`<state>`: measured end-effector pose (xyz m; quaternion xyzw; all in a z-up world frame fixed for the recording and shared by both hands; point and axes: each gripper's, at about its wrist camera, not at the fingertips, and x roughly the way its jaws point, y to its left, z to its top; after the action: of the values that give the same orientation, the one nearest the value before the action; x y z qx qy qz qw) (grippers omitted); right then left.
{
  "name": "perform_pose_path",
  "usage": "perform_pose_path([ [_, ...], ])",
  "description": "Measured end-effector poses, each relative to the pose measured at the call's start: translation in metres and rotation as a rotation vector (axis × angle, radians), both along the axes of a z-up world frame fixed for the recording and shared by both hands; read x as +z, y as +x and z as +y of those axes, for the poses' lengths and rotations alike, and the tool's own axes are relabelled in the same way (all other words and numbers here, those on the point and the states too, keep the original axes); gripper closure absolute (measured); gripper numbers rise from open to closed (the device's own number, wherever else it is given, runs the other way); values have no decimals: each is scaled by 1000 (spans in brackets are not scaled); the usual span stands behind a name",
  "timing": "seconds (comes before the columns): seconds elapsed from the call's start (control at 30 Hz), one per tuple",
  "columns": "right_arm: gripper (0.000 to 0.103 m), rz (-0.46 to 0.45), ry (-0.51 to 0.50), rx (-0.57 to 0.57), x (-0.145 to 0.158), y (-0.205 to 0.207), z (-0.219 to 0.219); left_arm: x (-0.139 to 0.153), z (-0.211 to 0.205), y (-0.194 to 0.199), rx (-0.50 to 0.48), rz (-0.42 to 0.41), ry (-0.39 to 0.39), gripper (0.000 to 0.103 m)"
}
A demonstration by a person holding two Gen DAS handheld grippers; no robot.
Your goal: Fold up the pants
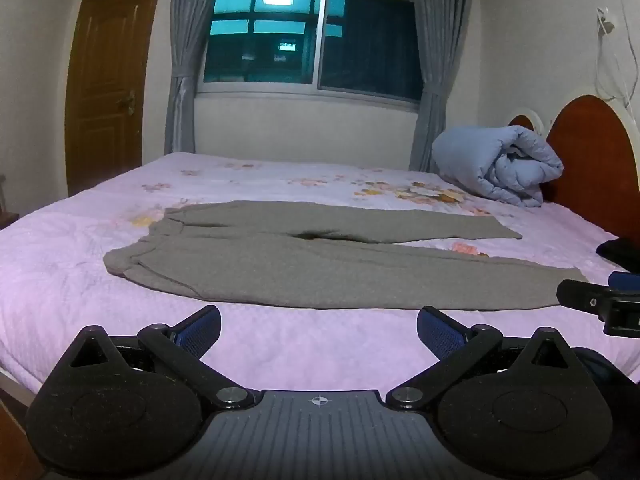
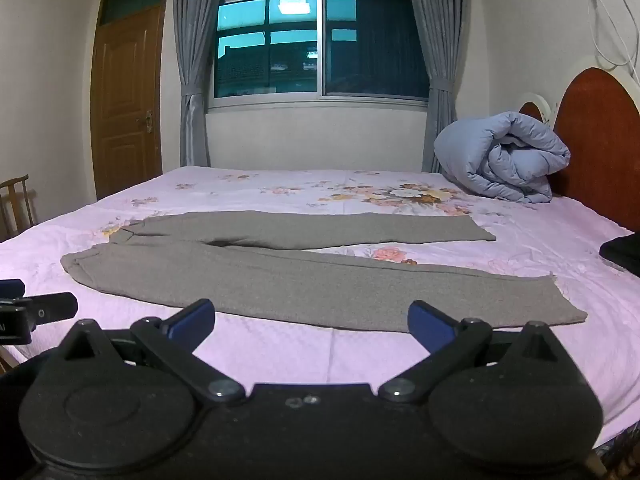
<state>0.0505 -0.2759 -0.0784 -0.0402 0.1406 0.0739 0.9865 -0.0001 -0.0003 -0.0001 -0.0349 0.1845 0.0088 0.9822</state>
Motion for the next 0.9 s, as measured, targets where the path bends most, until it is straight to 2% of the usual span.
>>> perform_pose_path([
  [0.9,6,4,4,0,0,0,0,-2,-2,-2,3,9,10,0],
])
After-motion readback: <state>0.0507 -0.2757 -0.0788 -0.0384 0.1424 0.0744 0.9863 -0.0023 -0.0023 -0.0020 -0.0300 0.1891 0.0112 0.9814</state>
